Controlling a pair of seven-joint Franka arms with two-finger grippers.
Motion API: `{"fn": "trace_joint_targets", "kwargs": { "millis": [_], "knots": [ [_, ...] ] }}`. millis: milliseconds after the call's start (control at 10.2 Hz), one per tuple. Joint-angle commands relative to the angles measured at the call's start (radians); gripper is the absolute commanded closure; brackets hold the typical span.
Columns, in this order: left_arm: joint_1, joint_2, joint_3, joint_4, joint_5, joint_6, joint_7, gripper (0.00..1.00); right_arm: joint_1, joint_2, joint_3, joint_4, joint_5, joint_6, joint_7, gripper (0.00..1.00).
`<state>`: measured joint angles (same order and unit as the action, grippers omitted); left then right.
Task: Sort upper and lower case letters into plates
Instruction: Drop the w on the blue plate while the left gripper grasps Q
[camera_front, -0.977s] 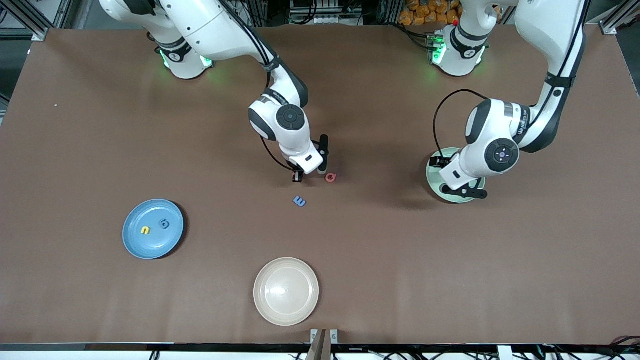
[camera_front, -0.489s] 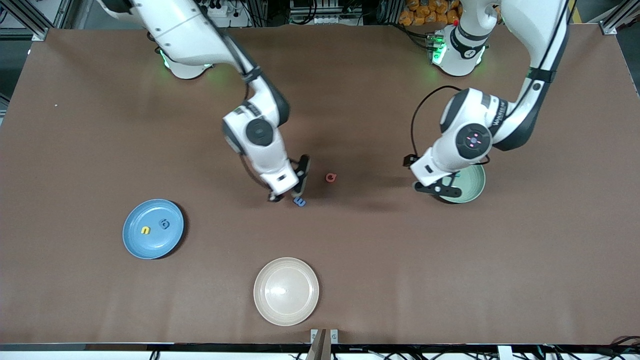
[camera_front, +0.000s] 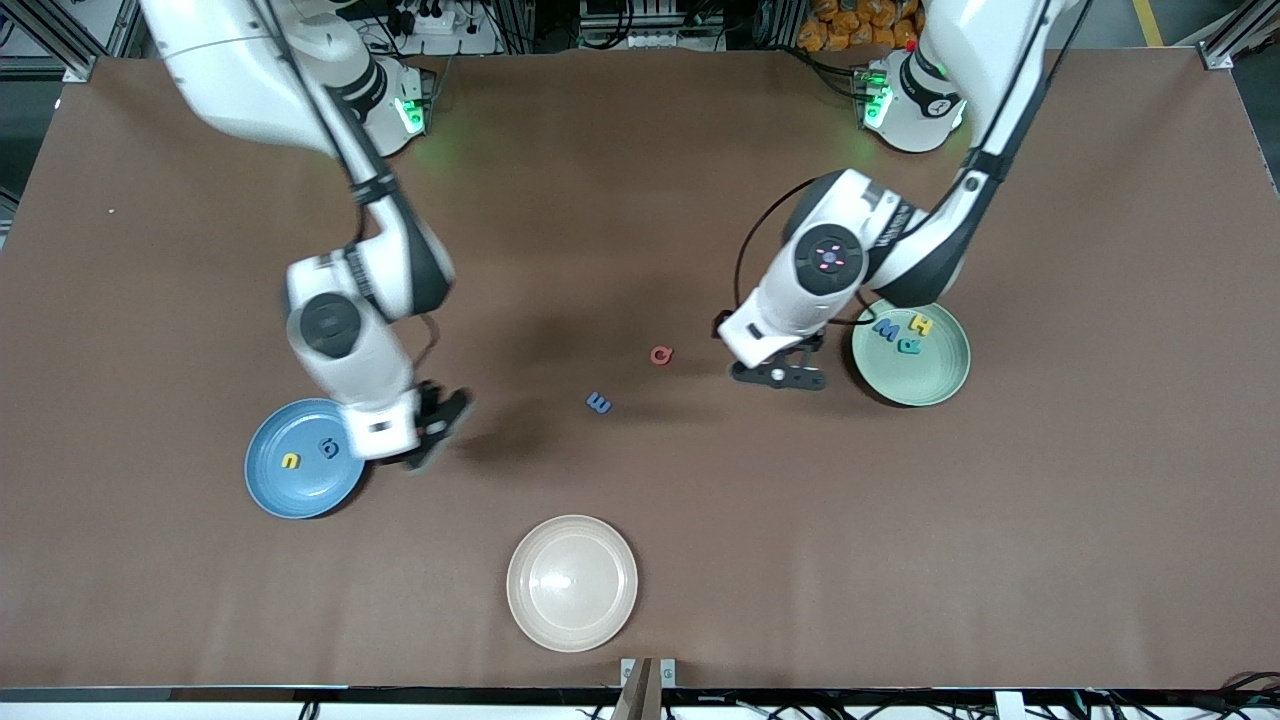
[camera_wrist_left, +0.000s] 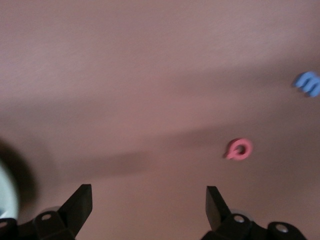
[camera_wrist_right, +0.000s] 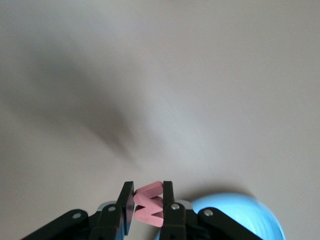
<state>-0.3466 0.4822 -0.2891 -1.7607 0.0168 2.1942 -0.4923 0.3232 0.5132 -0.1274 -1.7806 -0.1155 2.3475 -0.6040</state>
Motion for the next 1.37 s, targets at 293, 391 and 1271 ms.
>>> {"fn": "trace_joint_targets", "kwargs": {
  "millis": [293, 391, 1271],
  "knots": [
    [-0.129, 0.152, 0.013, 0.090, 0.211, 0.143, -0.175, 0.00, -0.194, 0.010, -0.006, -0.022, 0.011, -0.039, 0.093, 0.60],
    [-0.147, 0.186, 0.013, 0.118, 0.230, 0.169, -0.205, 0.00, -0.213, 0.011, -0.006, -0.022, 0.011, -0.037, 0.095, 0.01],
    [-0.230, 0.269, 0.016, 0.143, 0.354, 0.217, -0.213, 0.00, -0.201, 0.010, -0.003, -0.019, 0.011, -0.083, 0.183, 0.00]
  ]
}}
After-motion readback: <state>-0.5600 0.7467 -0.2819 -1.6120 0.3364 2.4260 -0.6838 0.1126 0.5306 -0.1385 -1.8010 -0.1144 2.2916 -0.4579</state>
